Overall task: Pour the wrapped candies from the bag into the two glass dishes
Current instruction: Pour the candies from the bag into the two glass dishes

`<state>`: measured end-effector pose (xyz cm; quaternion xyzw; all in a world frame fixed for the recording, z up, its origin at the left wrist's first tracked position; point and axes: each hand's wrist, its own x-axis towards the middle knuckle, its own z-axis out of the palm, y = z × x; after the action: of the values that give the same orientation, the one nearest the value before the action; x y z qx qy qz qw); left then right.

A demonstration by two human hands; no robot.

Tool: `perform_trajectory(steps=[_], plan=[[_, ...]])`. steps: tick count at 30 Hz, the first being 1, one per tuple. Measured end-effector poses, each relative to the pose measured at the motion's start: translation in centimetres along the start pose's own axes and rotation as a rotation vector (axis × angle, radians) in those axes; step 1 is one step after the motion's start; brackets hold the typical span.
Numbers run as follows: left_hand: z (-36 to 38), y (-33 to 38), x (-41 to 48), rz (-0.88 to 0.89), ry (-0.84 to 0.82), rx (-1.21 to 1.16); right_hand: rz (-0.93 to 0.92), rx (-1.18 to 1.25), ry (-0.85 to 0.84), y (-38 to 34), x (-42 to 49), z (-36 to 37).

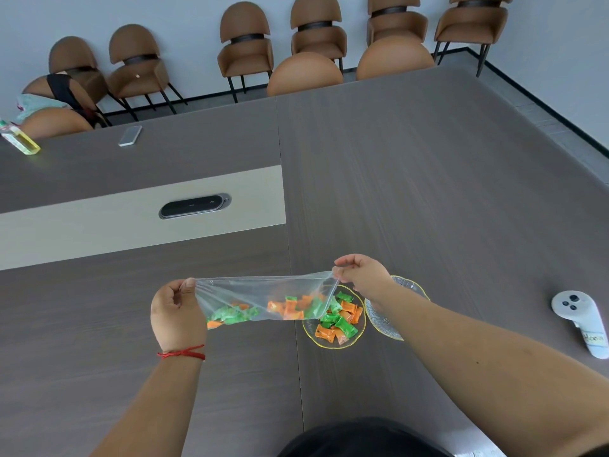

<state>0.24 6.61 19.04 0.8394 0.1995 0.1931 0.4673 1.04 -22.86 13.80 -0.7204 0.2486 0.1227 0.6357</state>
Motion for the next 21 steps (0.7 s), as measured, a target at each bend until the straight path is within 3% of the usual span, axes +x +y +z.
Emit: perform_trajectory(steps=[8, 21], plan=[[0.1, -0.8, 0.0, -0.094, 0.021, -0.031, -0.054, -0.050, -0.014, -1.2, -0.9, -0.6], [6.3, 3.8, -2.1, 0.039, -0.171, -0.066, -0.052, 0.169, 0.145, 0.3, -2.5, -9.2]])
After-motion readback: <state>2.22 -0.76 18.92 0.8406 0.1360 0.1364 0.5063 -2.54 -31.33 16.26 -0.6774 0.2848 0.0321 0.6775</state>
